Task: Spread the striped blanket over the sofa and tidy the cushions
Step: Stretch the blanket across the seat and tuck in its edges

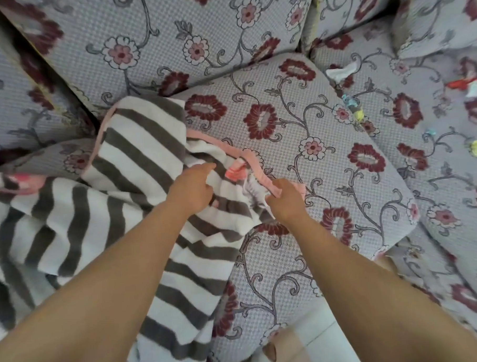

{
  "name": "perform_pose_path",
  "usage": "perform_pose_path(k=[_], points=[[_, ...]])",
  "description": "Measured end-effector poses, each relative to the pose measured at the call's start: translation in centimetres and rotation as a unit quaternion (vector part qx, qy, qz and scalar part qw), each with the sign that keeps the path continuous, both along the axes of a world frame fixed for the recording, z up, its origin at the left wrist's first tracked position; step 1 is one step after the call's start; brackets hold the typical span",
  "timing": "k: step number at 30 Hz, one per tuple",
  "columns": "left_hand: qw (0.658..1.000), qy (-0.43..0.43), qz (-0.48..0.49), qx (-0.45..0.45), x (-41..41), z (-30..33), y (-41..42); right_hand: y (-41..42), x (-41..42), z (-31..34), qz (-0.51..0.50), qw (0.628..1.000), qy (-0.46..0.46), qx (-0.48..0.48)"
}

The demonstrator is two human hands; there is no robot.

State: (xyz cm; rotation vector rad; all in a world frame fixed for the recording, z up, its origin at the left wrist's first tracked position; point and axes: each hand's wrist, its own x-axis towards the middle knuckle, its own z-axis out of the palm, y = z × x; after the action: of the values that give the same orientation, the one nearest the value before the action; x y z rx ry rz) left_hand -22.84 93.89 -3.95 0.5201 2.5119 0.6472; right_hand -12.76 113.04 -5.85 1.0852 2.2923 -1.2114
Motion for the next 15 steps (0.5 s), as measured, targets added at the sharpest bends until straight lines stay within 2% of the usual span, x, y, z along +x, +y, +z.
perform_pose_path(k=[4,7,9,12,15], points=[[0.991,0.049,-0.05,-0.115,-3.3,-1.8,2.7,1.1,-0.7,-2.9,0.09,0.99,-0.064,0.084],[0.976,0.059,-0.072,-0.198,-5.3,-3.4,4.4,1.4,-0.7,-4.3,0.127,0.985,-0.09,0.076],[0.97,0.049,-0.073,-0.228,-6.4,-4.6,4.9,1.6,-0.8,-5.2,0.173,0.979,-0.074,0.084],[0.954,0.056,-0.098,-0.278,-7.8,-6.9,4.6,2.4,-1.0,-4.5,0.228,0.971,-0.068,-0.016],[0.949,0.0,-0.078,-0.305,-8.9,-6.7,4.9,5.4,-1.0,-1.5,0.229,0.955,-0.094,-0.161]])
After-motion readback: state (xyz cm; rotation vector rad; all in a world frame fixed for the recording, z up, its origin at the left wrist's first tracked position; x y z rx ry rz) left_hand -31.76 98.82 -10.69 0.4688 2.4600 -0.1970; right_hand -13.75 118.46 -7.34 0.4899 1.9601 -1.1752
